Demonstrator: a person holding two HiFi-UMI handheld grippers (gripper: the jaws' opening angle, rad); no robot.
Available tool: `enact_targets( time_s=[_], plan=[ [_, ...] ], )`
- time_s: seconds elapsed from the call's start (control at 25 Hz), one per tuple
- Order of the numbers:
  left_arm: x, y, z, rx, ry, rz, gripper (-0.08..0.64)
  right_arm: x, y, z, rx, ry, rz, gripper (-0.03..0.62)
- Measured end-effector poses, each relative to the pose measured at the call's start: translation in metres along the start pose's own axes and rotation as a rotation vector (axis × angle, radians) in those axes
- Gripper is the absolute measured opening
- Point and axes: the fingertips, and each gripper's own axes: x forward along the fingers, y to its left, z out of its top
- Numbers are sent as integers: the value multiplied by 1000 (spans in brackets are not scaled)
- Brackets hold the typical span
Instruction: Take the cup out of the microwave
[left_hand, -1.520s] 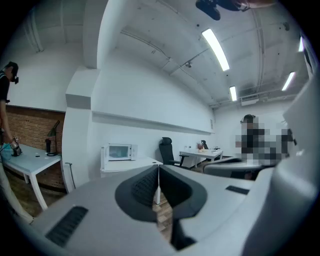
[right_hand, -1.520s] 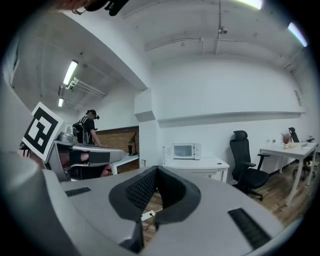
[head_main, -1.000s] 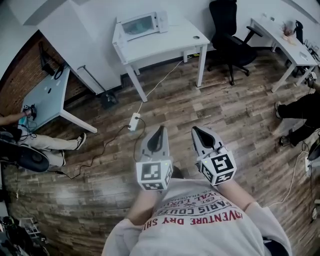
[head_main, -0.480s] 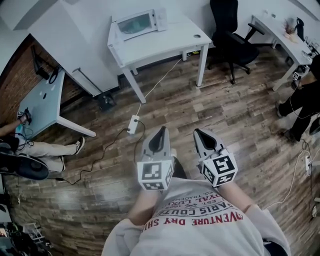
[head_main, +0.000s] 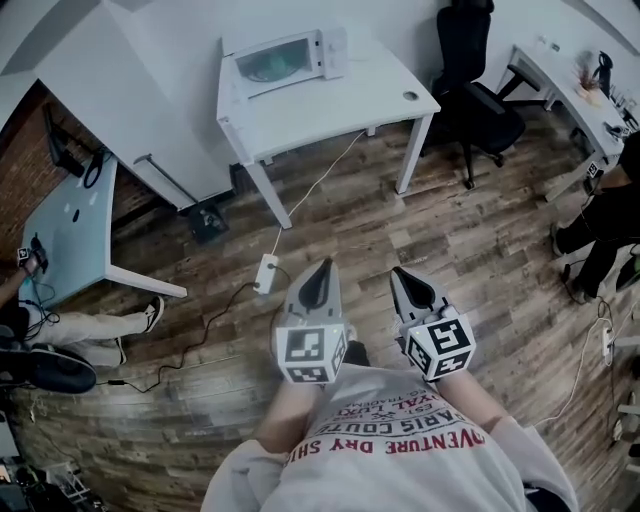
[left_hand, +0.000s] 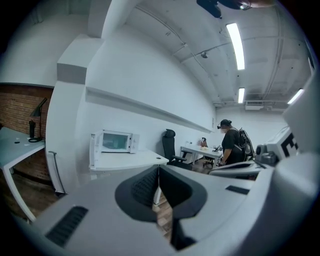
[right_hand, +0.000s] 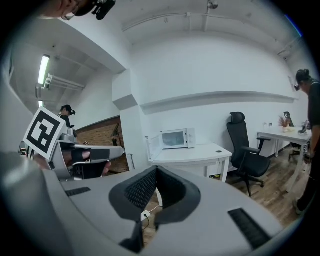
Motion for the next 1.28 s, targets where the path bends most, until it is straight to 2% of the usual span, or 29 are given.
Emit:
enact_targets(
  time_s=[0.28,0.52,0.84,1.28],
  plan=[
    [61,60,31,23,9,-28,9,84,-7,42,20,-21,-14,12],
    [96,91,34,4,20,-19,8,132,-27,57,19,-26,-27,12],
    [157,119,37,-41,31,57,8,192,-69,63,1,-7,28,12],
    [285,138,84,-68,9,220,8,302,-167,127,-71,-15,196,12]
  ],
)
